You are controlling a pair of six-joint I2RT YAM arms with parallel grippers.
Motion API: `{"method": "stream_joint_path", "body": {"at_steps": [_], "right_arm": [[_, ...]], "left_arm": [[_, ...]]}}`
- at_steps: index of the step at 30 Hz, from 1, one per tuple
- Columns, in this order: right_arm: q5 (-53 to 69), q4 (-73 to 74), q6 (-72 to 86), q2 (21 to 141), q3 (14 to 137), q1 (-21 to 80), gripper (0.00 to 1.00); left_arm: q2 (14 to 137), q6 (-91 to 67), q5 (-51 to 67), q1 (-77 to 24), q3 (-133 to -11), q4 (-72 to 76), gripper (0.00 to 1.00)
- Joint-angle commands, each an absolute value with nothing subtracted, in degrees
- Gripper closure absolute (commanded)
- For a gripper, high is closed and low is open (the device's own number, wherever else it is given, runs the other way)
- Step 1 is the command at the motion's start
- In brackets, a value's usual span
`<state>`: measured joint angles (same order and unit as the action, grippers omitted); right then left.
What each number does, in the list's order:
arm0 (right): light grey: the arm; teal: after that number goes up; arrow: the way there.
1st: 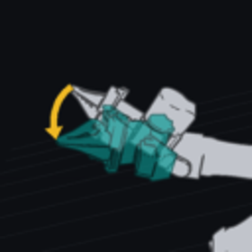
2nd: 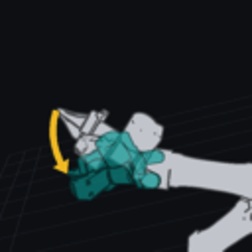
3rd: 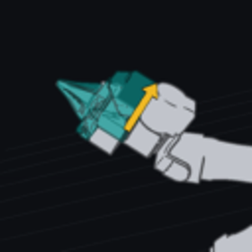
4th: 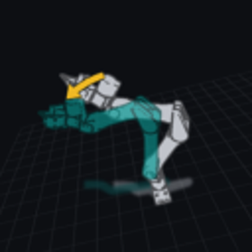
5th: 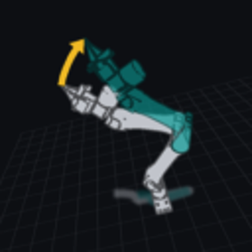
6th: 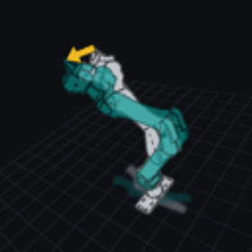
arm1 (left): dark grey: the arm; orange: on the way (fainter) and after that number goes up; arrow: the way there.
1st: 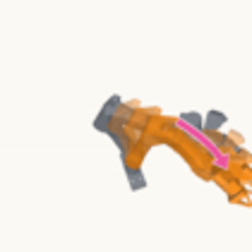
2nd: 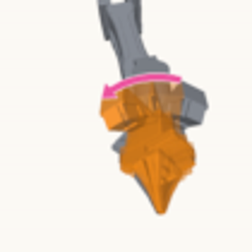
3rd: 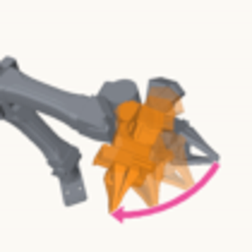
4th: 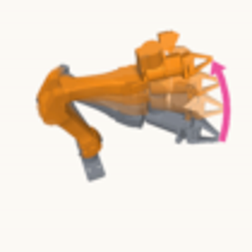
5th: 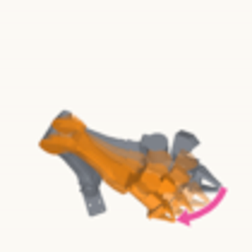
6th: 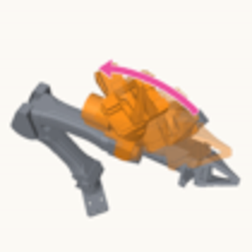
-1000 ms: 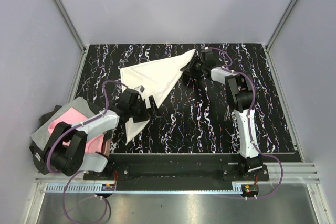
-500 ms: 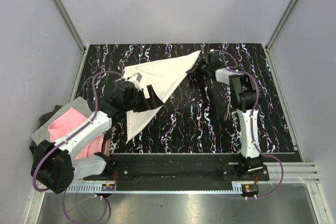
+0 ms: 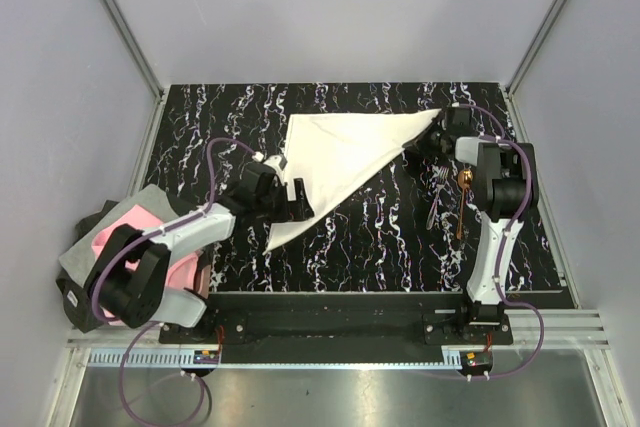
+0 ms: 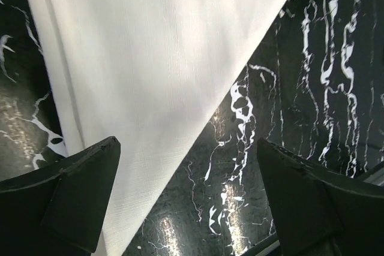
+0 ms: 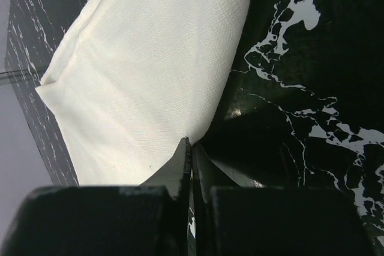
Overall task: Fold the napkin, place the utensils inside, and roll it up
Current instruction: Fold the napkin
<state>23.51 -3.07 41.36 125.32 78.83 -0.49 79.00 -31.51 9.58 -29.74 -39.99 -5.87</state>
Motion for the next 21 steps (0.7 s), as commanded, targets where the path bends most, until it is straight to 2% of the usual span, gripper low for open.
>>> {"method": "stream_joint_path", "body": {"at_steps": [1,13,21], "right_arm": [[22.85,-0.35,37.79,122.08,77.69,-1.67,1.0],[23.47,2.55,33.93,124.19,82.17,-3.78,1.0],[25.92,3.43,31.91,126.12,85.78,-3.78,0.98]], "left_arm": [[80.86,-31.2,9.05,-32.16,-38.41,-0.18,0.01],[77.88,-45.17,9.76,-43.13,-29.89,-0.18,0.01],[75.68,-51.33,11.69,-51.59,-32.42,5.28,0.01]]}}
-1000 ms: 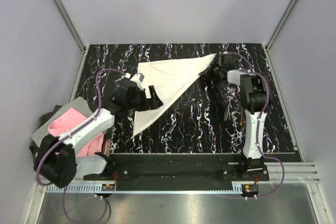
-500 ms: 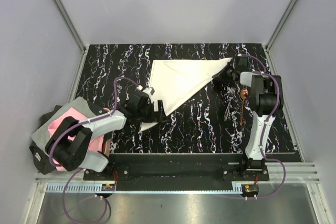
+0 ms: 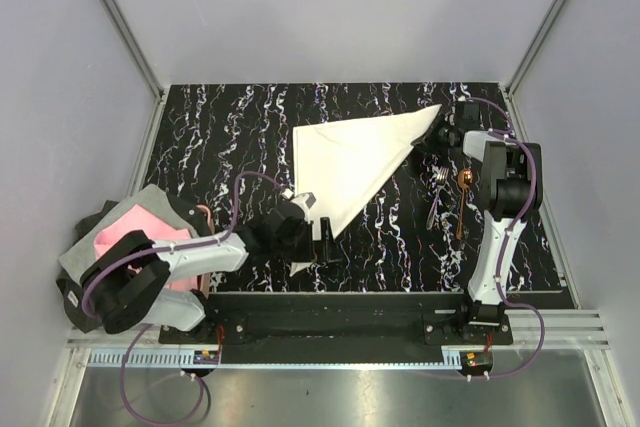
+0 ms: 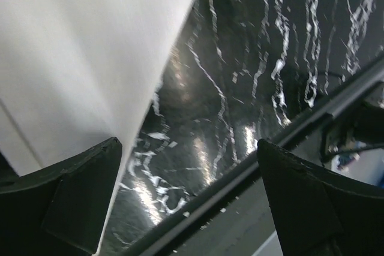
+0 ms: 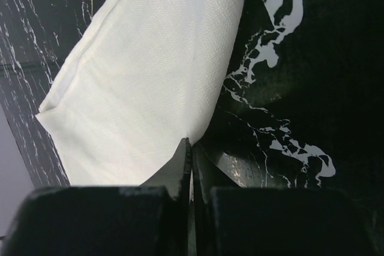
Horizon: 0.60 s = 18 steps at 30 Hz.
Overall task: Fold the napkin, place the utensils inside, and roll it up
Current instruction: Fold the napkin
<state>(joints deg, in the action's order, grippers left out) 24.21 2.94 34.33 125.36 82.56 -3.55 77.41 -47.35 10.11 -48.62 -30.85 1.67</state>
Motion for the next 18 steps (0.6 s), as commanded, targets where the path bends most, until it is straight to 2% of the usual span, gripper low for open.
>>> {"method": "stream_joint_path", "body": {"at_steps": [1,3,4,5,8,9,12,14,18], "right_arm": [[26.54,3.51,31.64,125.95,86.04,-3.87,0.95],[28.29,3.6,31.11,125.16,85.96,-3.78,0.87],[28.91,3.6,30.85,124.03,85.61,-3.78,0.81],[29.53,3.69,30.24,123.23,85.43,-3.78,0.68],[30.58,4.3,29.18,119.37,84.12,-3.78,0.46],[30.32,4.57,28.92,118.31,83.68,-3.78,0.44],[27.96,5.71,28.65,112.95,81.57,-3.78,0.41],[27.34,6.15,28.91,109.0,79.72,-3.61,0.4],[27.42,6.33,29.35,103.9,76.39,-2.29,0.4]], "left_arm": [[74.54,-51.07,11.52,-51.77,-33.21,4.66,0.01],[72.17,-47.4,8.28,-51.33,-36.99,0.39,0.01],[69.9,-44.94,6.52,-50.2,-38.92,-2.35,0.01],[69.0,-42.21,2.85,-49.23,-43.98,-7.77,0.01],[68.02,-28.88,0.18,-41.25,-50.43,-13.51,0.01],[68.55,-26.83,0.35,-35.65,-53.76,-13.8,0.01],[75.12,-20.58,0.44,-27.02,-62.0,-15.55,0.01],[83.73,-16.99,0.62,-24.79,-67.29,-17.91,0.02],[97.36,-18.54,3.95,-20.4,-76.89,-18.64,0.12]]}}
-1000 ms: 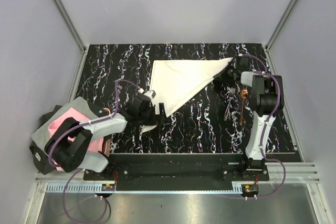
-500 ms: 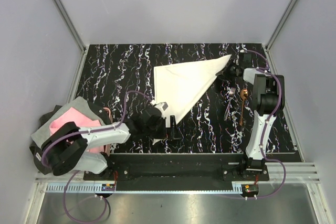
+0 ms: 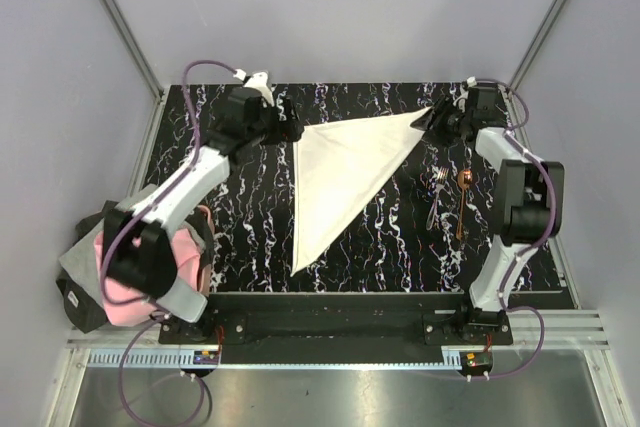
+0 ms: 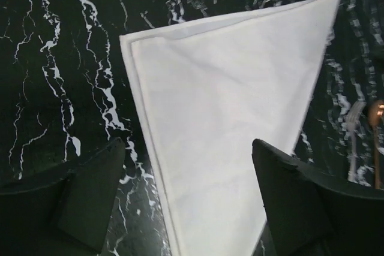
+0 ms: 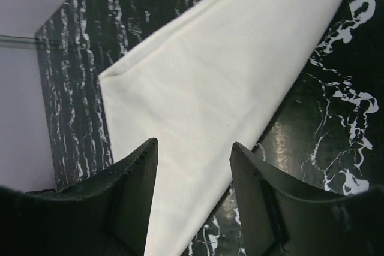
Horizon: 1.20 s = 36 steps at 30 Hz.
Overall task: Fold the napkin, place the utensils inside, and roll it up
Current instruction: Fold the napkin
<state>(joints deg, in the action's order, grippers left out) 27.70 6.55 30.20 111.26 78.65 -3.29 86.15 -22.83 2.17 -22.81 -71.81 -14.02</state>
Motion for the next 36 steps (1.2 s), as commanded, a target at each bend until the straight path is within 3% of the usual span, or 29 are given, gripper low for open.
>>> {"method": "stream_joint_path", "body": {"at_steps": [1,3,4,8,11,24,36], "right_arm": [[27.42,6.33,29.7,102.58,75.94,-1.42,0.39],[28.39,6.33,29.88,101.69,74.71,-0.44,0.39],[28.39,6.33,30.06,100.91,74.19,-0.27,0.39],[28.48,6.33,30.23,99.67,71.64,4.99,0.39],[28.13,6.33,30.58,99.23,69.79,7.2,0.39],[27.86,5.8,32.69,96.95,64.69,12.39,0.39],[27.86,5.8,33.31,93.43,61.96,12.39,0.38]], "left_arm": [[101.39,-18.81,4.83,-20.04,-79.6,-18.11,0.19],[106.58,-18.2,5.97,-19.69,-82.25,-16.0,0.24],[108.18,-17.67,6.15,-19.51,-83.48,-15.39,0.32],[115.74,-15.73,6.06,-18.9,-91.99,-14.41,0.47],[119.96,-15.56,7.29,-18.02,-95.0,-12.76,0.53],[133.32,-14.68,7.12,-17.4,-105.99,-13.01,0.56],[137.72,-16.79,6.5,-16.87,-112.93,-18.81,0.61]]}}
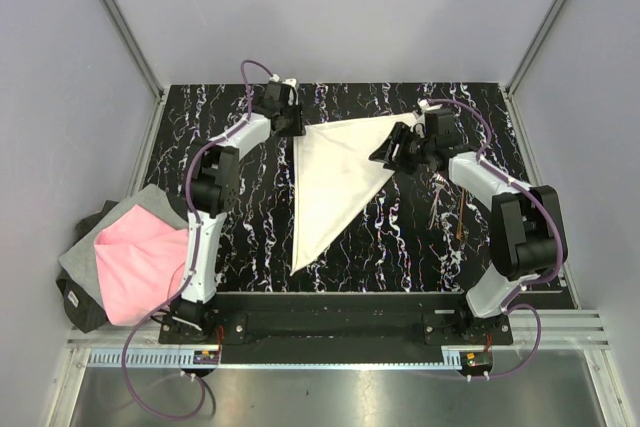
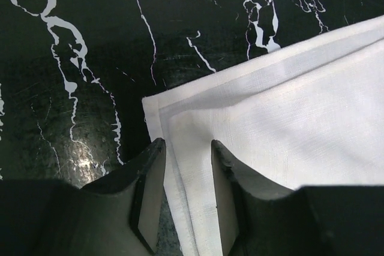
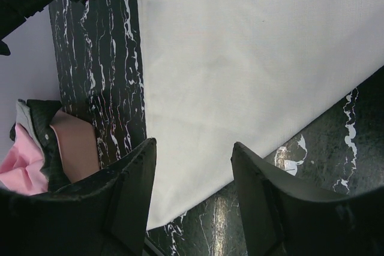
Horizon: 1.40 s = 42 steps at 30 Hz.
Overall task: Fold the napkin, place the utensils inside, and roll it up
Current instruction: Fold the napkin
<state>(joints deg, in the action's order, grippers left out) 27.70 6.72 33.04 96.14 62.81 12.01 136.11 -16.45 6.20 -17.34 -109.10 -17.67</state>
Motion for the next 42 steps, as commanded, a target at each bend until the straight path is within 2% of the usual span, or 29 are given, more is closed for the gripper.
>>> {"method": "stream_joint_path", "body": {"at_steps": [1,11,12,22,24,28,37,42], "right_arm": [[28.12,5.8,33.4,93.34,61.88,12.39,0.38],[28.04,5.63,33.66,92.81,61.08,12.39,0.38],[27.95,5.54,33.66,92.73,61.08,12.39,0.38],[28.3,5.54,33.66,93.07,60.65,12.39,0.38],[28.21,5.54,33.57,93.16,60.47,12.39,0.38],[27.77,5.36,33.22,94.39,60.03,12.39,0.38],[28.04,3.52,33.66,99.05,58.28,12.48,0.38],[26.89,3.34,33.66,101.07,58.45,12.48,0.38]], "left_arm": [[137.99,-16.7,7.03,-16.87,-113.2,-19.24,0.62],[142.46,-16.7,7.12,-16.88,-120.4,-25.04,0.69],[142.73,-16.7,7.03,-16.88,-120.85,-25.83,0.74],[142.91,-16.79,6.86,-16.79,-121.38,-26.19,0.92],[142.82,-16.44,6.94,-16.87,-121.29,-26.19,1.0],[141.07,-15.91,6.77,-16.79,-119.01,-24.88,1.0],[131.49,-17.13,2.9,-16.79,-102.49,-16.71,1.0],[125.18,-21.62,4.75,-16.79,-95.99,-12.48,1.0]]}}
